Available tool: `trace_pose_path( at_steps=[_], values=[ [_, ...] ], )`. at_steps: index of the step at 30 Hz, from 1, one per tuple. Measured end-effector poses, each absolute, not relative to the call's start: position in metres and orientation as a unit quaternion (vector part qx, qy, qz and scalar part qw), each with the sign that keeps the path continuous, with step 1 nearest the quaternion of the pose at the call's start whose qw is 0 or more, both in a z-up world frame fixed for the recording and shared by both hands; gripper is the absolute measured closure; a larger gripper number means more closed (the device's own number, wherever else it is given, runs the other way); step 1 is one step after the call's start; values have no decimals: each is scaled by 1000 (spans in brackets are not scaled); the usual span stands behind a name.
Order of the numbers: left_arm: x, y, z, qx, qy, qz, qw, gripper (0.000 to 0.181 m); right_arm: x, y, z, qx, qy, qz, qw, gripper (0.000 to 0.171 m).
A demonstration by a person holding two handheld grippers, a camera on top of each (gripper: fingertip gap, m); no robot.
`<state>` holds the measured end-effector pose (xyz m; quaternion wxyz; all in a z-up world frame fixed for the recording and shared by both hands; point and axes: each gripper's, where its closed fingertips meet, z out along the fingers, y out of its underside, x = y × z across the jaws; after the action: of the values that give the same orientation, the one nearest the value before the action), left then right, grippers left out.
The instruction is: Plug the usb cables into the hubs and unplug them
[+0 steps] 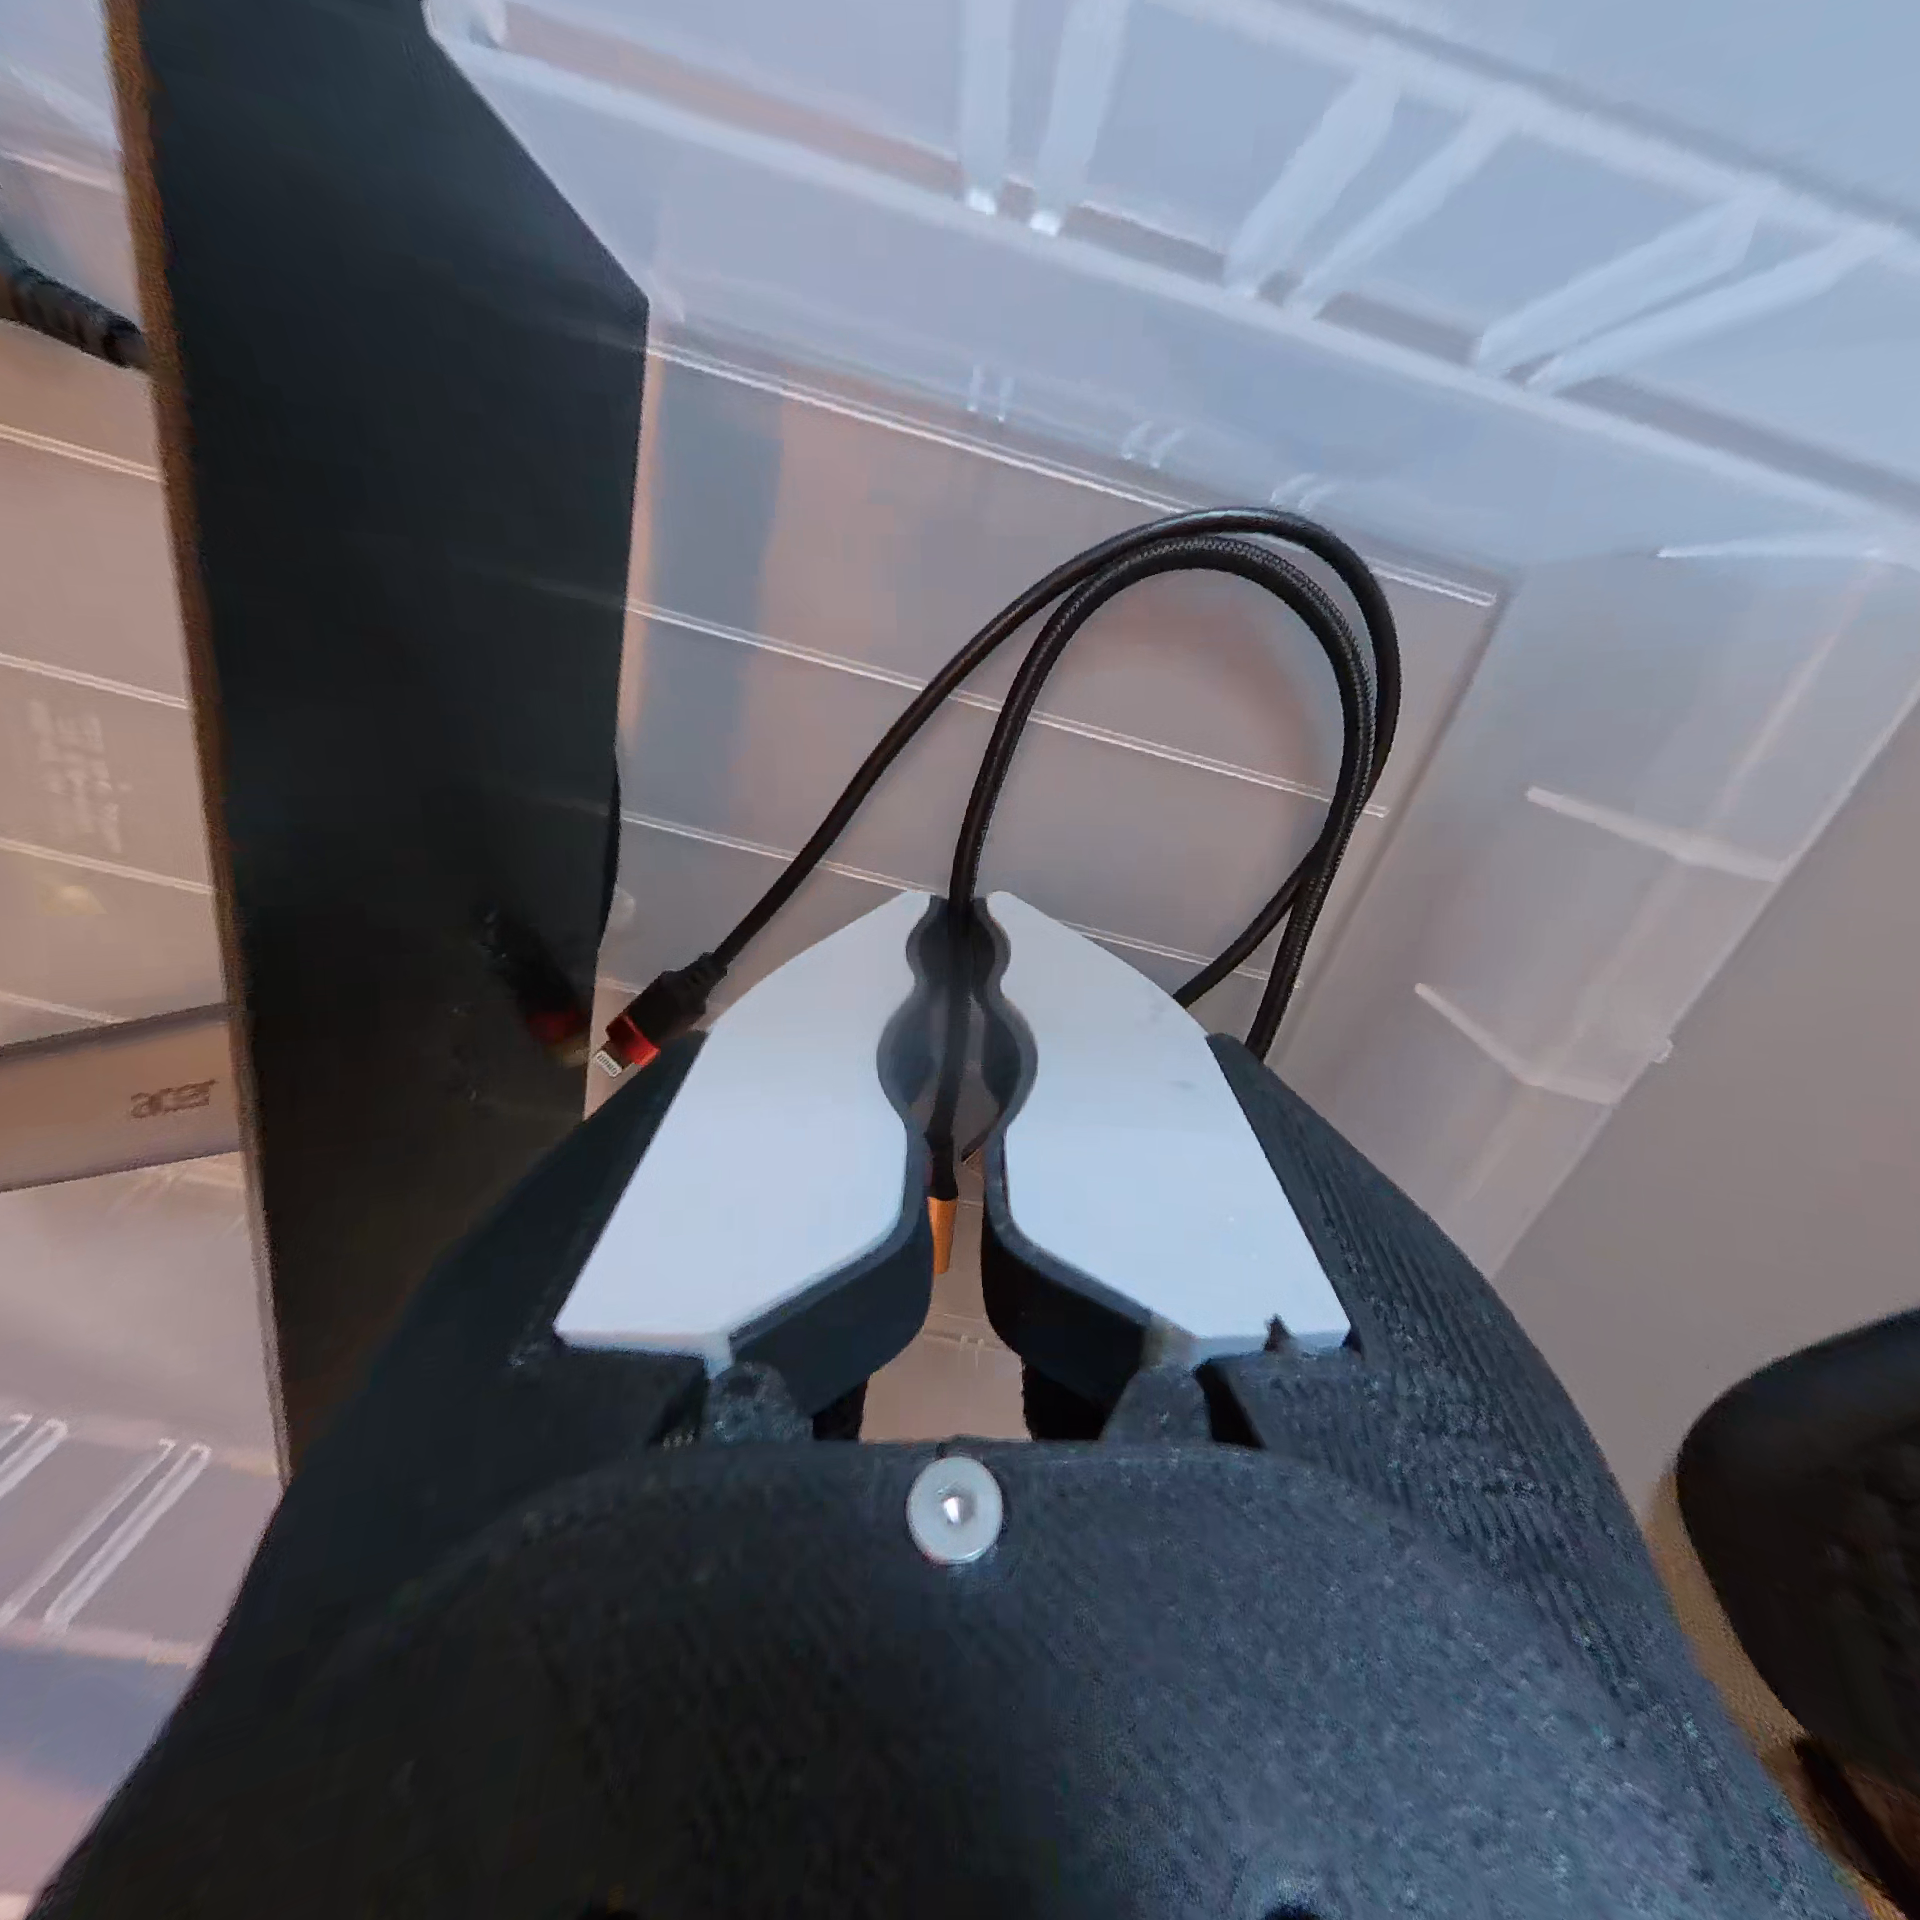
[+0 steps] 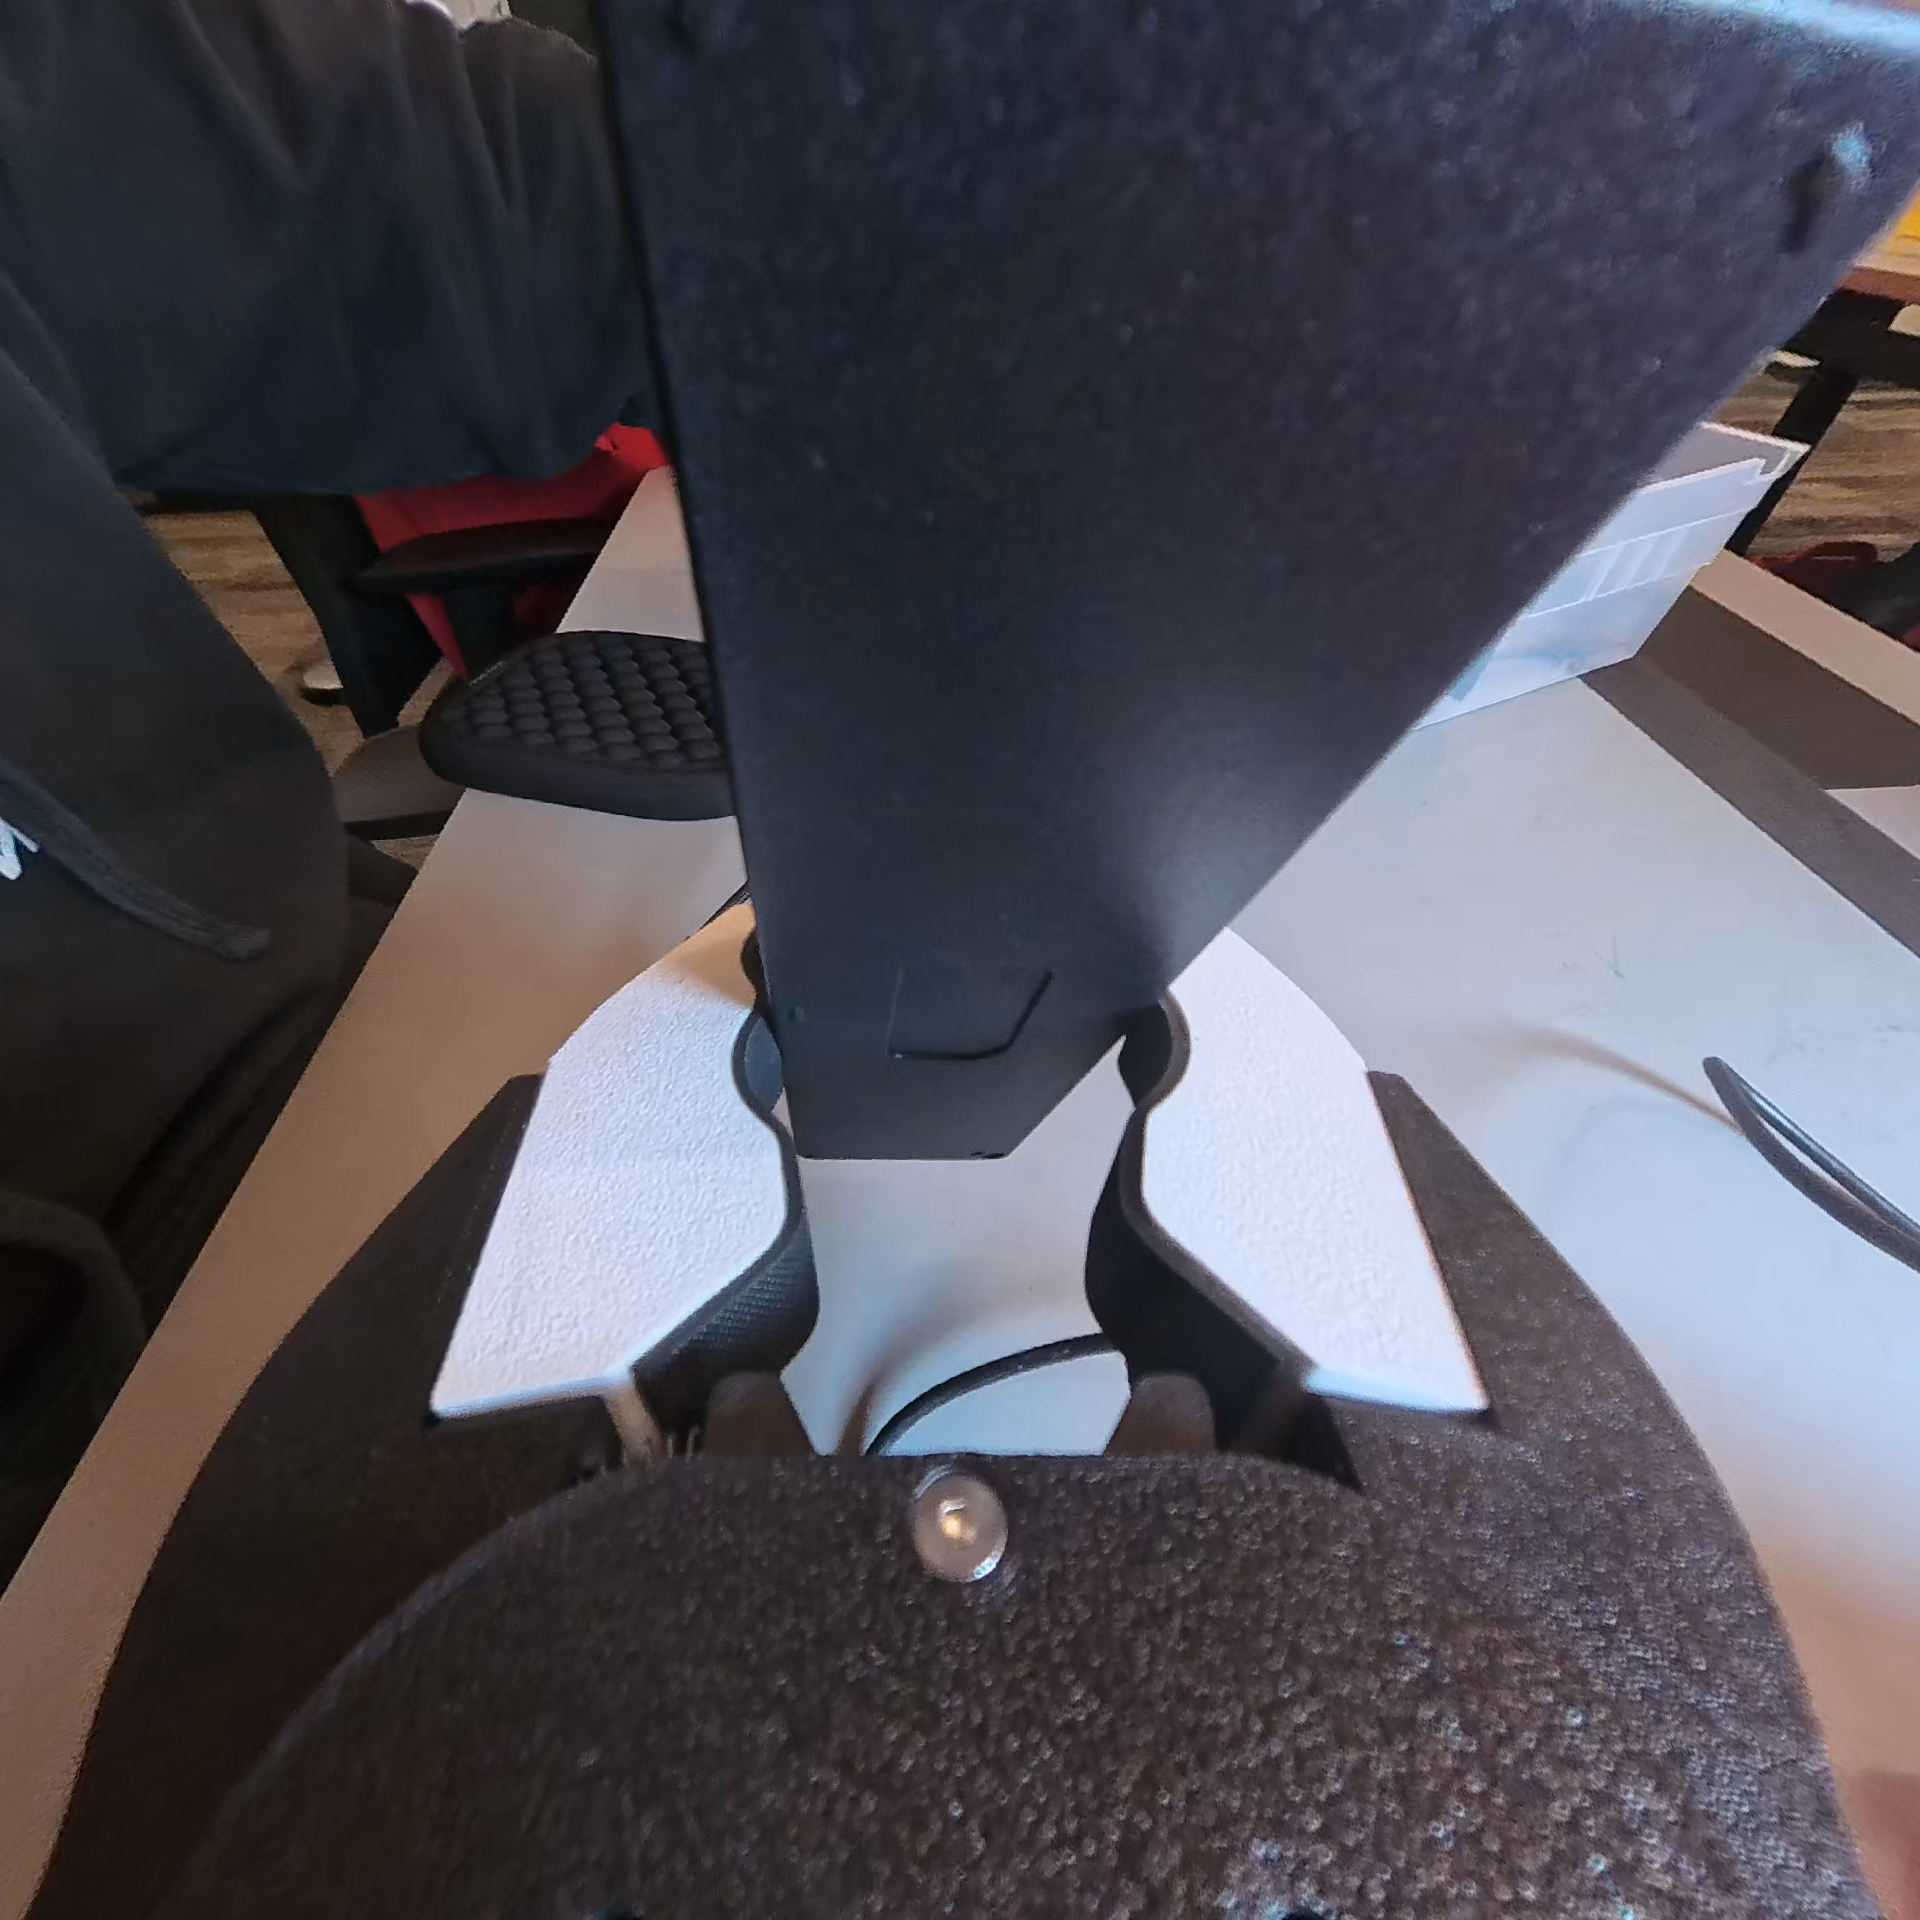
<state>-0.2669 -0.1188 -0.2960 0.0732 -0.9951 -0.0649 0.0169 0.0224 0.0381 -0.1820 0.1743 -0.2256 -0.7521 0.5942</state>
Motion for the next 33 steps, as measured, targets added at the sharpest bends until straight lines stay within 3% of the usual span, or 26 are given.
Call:
trace_pose_path(
  at_steps=[1,7,11,14,19,24,33],
  values=[
    [-266,-116,-291,-993,-62,25,92,177,22,38,-181,-225,-751,595,177,107],
    [-245,-92,-182,-950,-66,64,300,177,21,44,-170,-228,-735,609,192,107],
    [-187,-69,-102,-888,-28,33,458,177,18,47,-167,-234,-726,616,197,107],
    [-135,-44,-80,-826,-14,-20,563,177,16,50,-165,-240,-721,617,204,107],
    [-103,2,-135,-785,-67,-80,611,177,16,63,-161,-246,-706,632,205,107],
    [-109,13,-212,-842,-66,-37,534,177,13,78,-157,-264,-678,657,196,107],
    [-104,0,-218,-840,-44,-71,536,176,24,82,-132,-244,-628,719,170,107]
  ],
)
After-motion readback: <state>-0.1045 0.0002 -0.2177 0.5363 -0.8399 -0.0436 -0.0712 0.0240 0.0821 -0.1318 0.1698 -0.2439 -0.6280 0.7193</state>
